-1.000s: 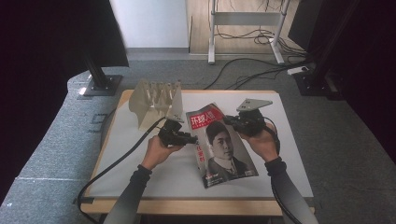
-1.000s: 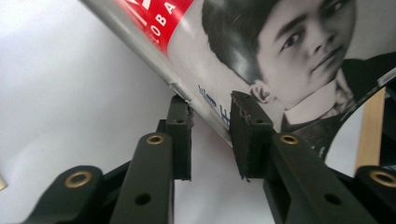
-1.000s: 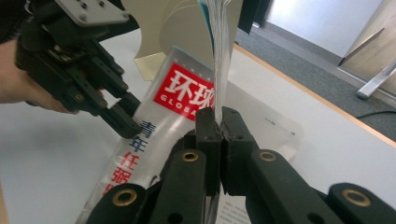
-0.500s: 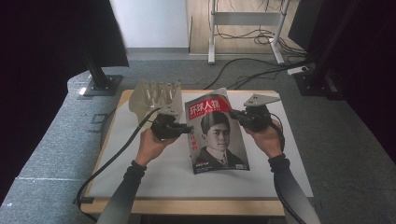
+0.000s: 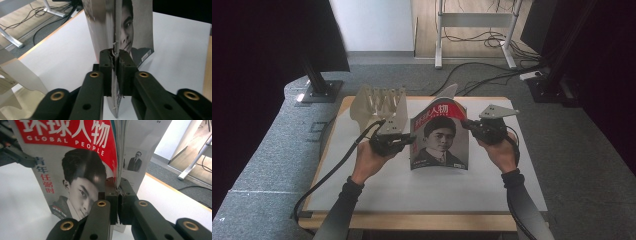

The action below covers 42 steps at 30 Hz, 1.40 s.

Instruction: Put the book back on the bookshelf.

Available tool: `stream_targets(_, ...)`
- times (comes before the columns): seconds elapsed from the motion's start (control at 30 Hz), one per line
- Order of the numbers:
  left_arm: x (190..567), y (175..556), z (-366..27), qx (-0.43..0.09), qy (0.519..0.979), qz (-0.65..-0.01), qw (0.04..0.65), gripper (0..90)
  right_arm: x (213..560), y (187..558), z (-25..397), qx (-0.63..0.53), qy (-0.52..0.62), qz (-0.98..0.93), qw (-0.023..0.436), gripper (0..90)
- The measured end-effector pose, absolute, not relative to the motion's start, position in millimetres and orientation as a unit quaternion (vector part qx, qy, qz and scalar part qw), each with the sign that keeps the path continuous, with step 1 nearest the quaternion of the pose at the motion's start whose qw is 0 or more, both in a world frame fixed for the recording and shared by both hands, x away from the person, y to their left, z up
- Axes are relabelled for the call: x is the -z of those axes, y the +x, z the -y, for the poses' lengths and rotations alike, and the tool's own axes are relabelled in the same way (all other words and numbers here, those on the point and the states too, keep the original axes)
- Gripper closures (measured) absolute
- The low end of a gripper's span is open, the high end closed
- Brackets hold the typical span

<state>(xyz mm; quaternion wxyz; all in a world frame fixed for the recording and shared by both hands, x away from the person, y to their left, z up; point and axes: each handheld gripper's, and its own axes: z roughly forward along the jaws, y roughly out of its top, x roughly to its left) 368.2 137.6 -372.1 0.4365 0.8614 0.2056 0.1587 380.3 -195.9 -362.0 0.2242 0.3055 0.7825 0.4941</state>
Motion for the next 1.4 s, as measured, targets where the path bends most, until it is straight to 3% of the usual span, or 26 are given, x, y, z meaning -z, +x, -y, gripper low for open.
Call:
stream_targets(0.13, 364, 370, -132, -0.15, 0.859, -0.206, 0.445, 70.5, 364, 374, 201, -0.494, 0.298, -0.785, 0.225, 85.8)
stream_targets(0.33, 362, 380, -114, -0.152, 0.867, -0.21, 0.425, 65.8, 366, 369, 205, -0.498, 0.292, -0.786, 0.222, 85.7)
stream_targets(0.53, 371, 387, -109, -0.147, 0.866, -0.216, 0.426, 85.1, 368, 367, 211, -0.503, 0.292, -0.784, 0.218, 85.0)
stream_targets(0.63, 370, 388, -111, -0.149, 0.864, -0.214, 0.43, 86.5, 369, 368, 214, -0.506, 0.296, -0.781, 0.216, 82.3)
stream_targets(0.97, 360, 384, -128, -0.141, 0.863, -0.215, 0.435, 86.8, 392, 370, 225, -0.474, 0.334, -0.783, 0.225, 51.9)
stream_targets(1.4, 349, 376, -175, -0.138, 0.847, -0.261, 0.441, 87.0, 447, 373, 229, -0.438, 0.372, -0.792, 0.206, 27.6)
